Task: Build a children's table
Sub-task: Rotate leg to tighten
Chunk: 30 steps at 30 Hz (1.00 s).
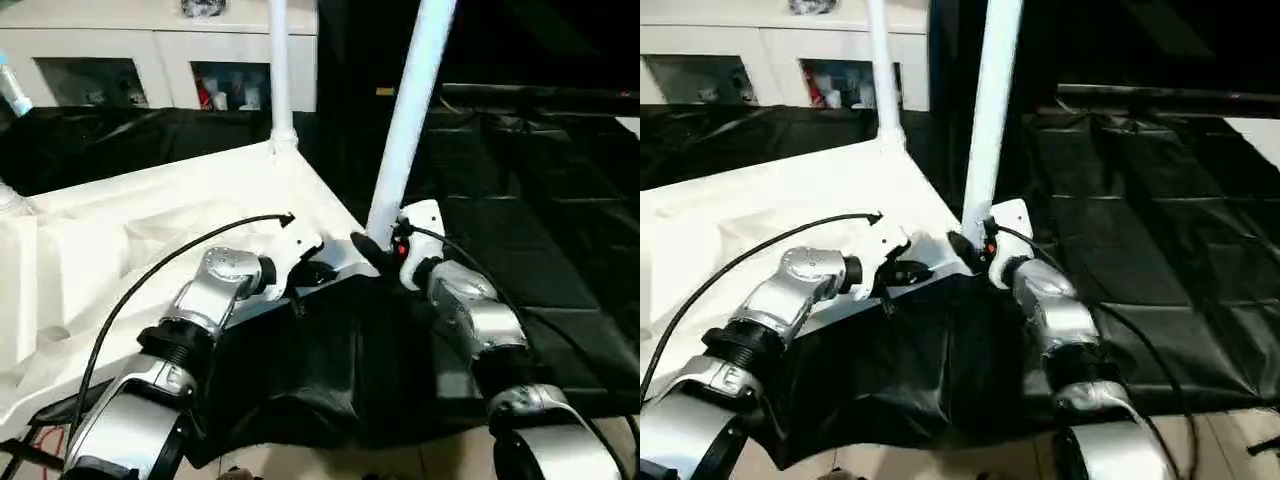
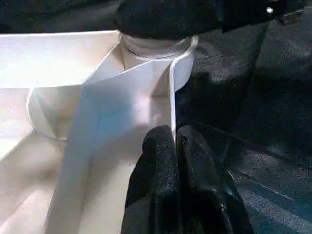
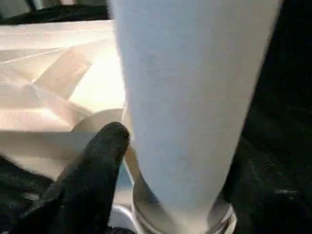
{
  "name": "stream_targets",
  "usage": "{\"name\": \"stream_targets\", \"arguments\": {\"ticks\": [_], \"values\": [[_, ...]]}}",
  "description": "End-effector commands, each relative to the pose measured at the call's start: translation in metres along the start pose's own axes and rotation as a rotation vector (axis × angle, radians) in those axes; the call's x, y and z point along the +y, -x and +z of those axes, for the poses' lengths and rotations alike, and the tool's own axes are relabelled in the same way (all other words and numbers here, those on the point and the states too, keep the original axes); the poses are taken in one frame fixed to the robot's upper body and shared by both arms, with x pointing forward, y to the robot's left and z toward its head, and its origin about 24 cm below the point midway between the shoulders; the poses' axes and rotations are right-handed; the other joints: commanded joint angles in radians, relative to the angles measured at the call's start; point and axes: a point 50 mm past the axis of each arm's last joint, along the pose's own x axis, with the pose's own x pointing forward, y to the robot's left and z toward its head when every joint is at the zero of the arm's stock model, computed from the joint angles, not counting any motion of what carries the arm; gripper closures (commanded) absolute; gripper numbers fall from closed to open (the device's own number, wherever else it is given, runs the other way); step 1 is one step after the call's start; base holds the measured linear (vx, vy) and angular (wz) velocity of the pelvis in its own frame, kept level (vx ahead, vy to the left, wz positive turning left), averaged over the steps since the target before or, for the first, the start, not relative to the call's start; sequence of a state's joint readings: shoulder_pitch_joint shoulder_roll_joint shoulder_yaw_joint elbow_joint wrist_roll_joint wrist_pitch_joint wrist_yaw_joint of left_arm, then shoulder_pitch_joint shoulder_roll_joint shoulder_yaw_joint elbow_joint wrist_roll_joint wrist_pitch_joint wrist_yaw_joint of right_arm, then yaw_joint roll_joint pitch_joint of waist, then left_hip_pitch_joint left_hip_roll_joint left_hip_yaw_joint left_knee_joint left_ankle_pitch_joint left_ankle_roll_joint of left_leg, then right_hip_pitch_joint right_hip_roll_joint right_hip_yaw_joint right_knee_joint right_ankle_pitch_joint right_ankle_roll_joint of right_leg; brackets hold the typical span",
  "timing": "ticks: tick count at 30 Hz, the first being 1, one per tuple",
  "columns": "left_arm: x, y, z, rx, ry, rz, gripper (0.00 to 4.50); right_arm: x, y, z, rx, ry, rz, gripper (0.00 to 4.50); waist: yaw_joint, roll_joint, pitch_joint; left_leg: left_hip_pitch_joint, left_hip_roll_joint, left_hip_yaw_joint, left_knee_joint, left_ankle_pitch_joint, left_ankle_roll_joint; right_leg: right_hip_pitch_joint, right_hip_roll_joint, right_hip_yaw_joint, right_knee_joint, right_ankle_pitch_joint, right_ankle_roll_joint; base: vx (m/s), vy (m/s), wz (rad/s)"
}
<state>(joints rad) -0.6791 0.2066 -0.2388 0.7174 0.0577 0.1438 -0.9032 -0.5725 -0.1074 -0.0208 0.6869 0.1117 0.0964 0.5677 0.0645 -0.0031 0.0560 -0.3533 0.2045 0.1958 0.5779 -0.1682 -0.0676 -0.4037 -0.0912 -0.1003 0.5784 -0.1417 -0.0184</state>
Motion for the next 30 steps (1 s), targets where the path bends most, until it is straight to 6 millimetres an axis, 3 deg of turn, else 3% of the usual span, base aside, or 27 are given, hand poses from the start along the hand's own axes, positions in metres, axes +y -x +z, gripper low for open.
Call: {"name": "stream_targets", "arguments": {"ticks": [1, 2, 3, 4, 5, 6, 7, 10, 15, 18, 19, 21, 22, 24, 25, 26, 28, 30], "values": [[-0.003, -0.007, 0.021, -0.05, -0.093, -0.038, 4.5, -0.003, 0.016, 0.001, -0.004, 0.045, 0.105, 1.36, 0.002, 0.003, -0.076, 0.009, 0.024, -0.014, -0.063, -0.282, 0.035, 0.052, -0.054, 0.049, -0.067, -0.281, -0.193, 0.0, 0.0, 0.0], [-0.003, -0.007, 0.021, -0.048, -0.094, -0.041, 4.5, -0.008, 0.022, 0.002, -0.01, 0.052, 0.105, 1.36, 0.013, 0.002, -0.076, 0.012, 0.027, -0.01, -0.06, -0.254, 0.053, 0.05, -0.053, 0.053, -0.063, -0.244, -0.198, 0.0, 0.0, 0.0], [-0.004, -0.007, 0.02, -0.046, -0.095, -0.044, 4.5, -0.013, 0.027, 0.003, -0.014, 0.055, 0.101, 1.36, 0.013, 0.002, -0.076, 0.012, 0.027, -0.01, -0.06, -0.254, 0.053, 0.05, -0.053, 0.053, -0.063, -0.244, -0.198, 0.0, 0.0, 0.0], [-0.004, -0.007, 0.02, -0.045, -0.098, -0.047, 4.5, -0.018, 0.032, 0.005, -0.017, 0.057, 0.095, 1.36, 0.017, 0.001, -0.076, 0.006, 0.027, -0.011, -0.06, -0.24, 0.062, 0.053, -0.056, 0.051, -0.062, -0.254, -0.201, 0.0, 0.0, 0.0], [-0.004, -0.007, 0.019, -0.045, -0.099, -0.047, 4.5, -0.02, 0.034, 0.005, -0.018, 0.058, 0.093, 1.36, 0.016, 0.0, -0.074, 0.005, 0.025, -0.01, -0.06, -0.245, 0.062, 0.053, -0.056, 0.05, -0.066, -0.273, -0.197, 0.0, 0.0, 0.0], [-0.005, -0.008, 0.017, -0.043, -0.101, -0.06, 4.5, -0.037, 0.053, 0.008, -0.019, 0.069, 0.071, 1.36, 0.018, -0.007, -0.073, 0.008, 0.025, -0.009, -0.059, -0.253, 0.062, 0.052, -0.056, 0.05, -0.07, -0.309, -0.183, 0.0, 0.0, 0.0], [-0.005, -0.008, 0.017, -0.042, -0.103, -0.065, 4.5, -0.043, 0.06, 0.009, -0.019, 0.076, 0.063, 1.36, 0.024, -0.007, -0.072, 0.013, 0.027, -0.008, -0.059, -0.255, 0.062, 0.048, -0.056, 0.051, -0.073, -0.328, -0.177, 0.0, 0.0, 0.0], [-0.008, -0.008, 0.013, -0.036, -0.111, -0.102, 4.5, -0.056, 0.079, 0.009, 0.002, 0.098, 0.05, 1.36, 0.026, -0.013, -0.072, 0.006, 0.025, -0.009, -0.058, -0.246, 0.068, 0.052, -0.056, 0.05, -0.074, -0.355, -0.159, 0.0, 0.0, 0.0], [-0.012, -0.007, 0.009, -0.035, -0.16, -0.123, 4.5, -0.052, 0.102, 0.004, 0.068, 0.071, 0.177, 1.36, 0.027, -0.026, -0.071, -0.002, 0.023, -0.01, -0.055, -0.229, 0.097, 0.053, -0.057, 0.044, -0.079, -0.409, -0.125, 0.0, 0.0, 0.0], [-0.011, -0.008, 0.009, -0.041, -0.149, -0.092, 4.5, -0.043, 0.102, 0.002, 0.083, 0.067, 0.242, 1.36, 0.026, -0.035, -0.069, 0.0, 0.025, -0.01, -0.054, -0.234, 0.092, 0.045, -0.06, 0.041, -0.083, -0.45, -0.116, 0.0, 0.0, 0.0], [-0.009, -0.007, 0.013, -0.076, -0.122, -0.062, 4.06, -0.033, 0.098, 0.001, 0.084, 0.058, 0.29, 1.28, 0.027, -0.04, -0.067, -0.002, 0.025, -0.011, -0.055, -0.236, 0.09, 0.045, -0.059, 0.041, -0.085, -0.47, -0.107, 0.0, 0.0, 0.0], [-0.007, -0.005, 0.018, -0.115, -0.098, -0.038, 4.06, -0.026, 0.093, 0.0, 0.08, 0.05, 0.317, 1.28, 0.03, -0.039, -0.068, 0.0, 0.027, -0.013, -0.057, -0.236, 0.086, 0.043, -0.064, 0.041, -0.084, -0.484, -0.1, 0.0, 0.0, 0.0], [-0.007, -0.005, 0.018, -0.115, -0.098, -0.038, 3.89, -0.026, 0.093, 0.0, 0.08, 0.05, 0.317, 1.28, 0.03, -0.035, -0.068, 0.001, 0.03, -0.014, -0.058, -0.236, 0.078, 0.041, -0.065, 0.041, -0.085, -0.476, -0.108, 0.0, 0.0, 0.0], [-0.004, 0.005, 0.023, -0.154, -0.085, 0.011, 3.66, -0.012, 0.081, 0.0, 0.073, 0.043, 0.348, 1.28, 0.032, -0.042, -0.069, -0.001, 0.037, -0.018, -0.061, -0.232, 0.066, 0.042, -0.068, 0.043, -0.075, -0.427, -0.134, 0.0, 0.0, 0.0], [-0.004, 0.018, 0.023, -0.143, -0.084, 0.024, 3.66, -0.004, 0.071, 0.001, 0.058, 0.039, 0.363, 1.28, 0.03, -0.036, -0.073, 0.0, 0.044, -0.021, -0.065, -0.227, 0.052, 0.043, -0.069, 0.046, -0.064, -0.371, -0.154, 0.0, 0.0, 0.0], [-0.004, 0.021, 0.023, -0.139, -0.084, 0.024, 3.62, -0.002, 0.07, 0.001, 0.055, 0.037, 0.366, 1.28, 0.023, -0.039, -0.072, -0.009, 0.042, -0.022, -0.067, -0.215, 0.052, 0.047, -0.066, 0.045, -0.06, -0.342, -0.159, 0.0, 0.0, 0.0], [-0.007, 0.033, 0.018, -0.101, -0.06, 0.0, 3.44, 0.001, 0.062, 0.003, 0.039, 0.036, 0.339, 1.28, 0.018, -0.04, -0.073, -0.002, 0.04, -0.016, -0.064, -0.202, 0.044, 0.042, -0.064, 0.05, -0.053, -0.282, -0.178, 0.0, 0.0, 0.0], [-0.012, 0.045, 0.013, -0.059, -0.061, -0.034, 3.32, 0.005, 0.057, 0.005, 0.024, 0.035, 0.343, 1.28, 0.019, -0.037, -0.069, -0.001, 0.038, -0.013, -0.065, -0.212, 0.04, 0.038, -0.06, 0.051, -0.056, -0.298, -0.179, 0.0, 0.0, 0.0]]}}
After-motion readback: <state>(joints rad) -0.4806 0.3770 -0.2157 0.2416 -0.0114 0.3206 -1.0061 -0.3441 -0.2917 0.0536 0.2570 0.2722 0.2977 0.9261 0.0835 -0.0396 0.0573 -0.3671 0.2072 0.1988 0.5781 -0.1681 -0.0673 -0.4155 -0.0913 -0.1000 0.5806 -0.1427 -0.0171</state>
